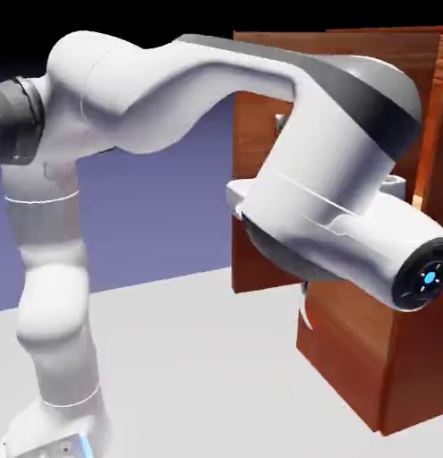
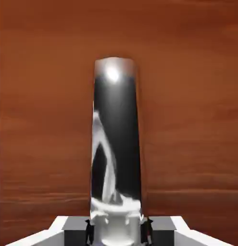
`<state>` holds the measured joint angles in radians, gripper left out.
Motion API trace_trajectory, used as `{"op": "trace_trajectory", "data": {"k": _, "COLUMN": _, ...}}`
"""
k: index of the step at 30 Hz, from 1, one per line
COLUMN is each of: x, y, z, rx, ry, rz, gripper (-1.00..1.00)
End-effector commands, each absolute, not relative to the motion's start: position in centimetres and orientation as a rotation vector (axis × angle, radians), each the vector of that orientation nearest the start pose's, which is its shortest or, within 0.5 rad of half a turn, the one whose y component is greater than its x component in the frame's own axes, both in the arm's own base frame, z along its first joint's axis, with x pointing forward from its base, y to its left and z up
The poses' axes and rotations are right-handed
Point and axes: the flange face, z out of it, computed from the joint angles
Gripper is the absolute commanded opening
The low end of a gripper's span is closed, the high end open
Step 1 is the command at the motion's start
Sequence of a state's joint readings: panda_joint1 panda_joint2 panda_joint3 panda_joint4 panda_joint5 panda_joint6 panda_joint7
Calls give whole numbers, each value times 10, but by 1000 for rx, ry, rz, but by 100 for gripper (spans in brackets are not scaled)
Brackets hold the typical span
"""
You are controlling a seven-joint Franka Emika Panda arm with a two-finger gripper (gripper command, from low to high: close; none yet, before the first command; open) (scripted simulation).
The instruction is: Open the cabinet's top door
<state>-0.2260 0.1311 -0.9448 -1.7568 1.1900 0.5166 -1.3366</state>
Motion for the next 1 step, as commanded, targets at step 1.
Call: {"op": "trace_trajectory", "data": {"k": 1, "x": 308, "y": -349, "z": 574, "rx": -1507, "ry": -567, "rz": -664, "gripper": -100}}
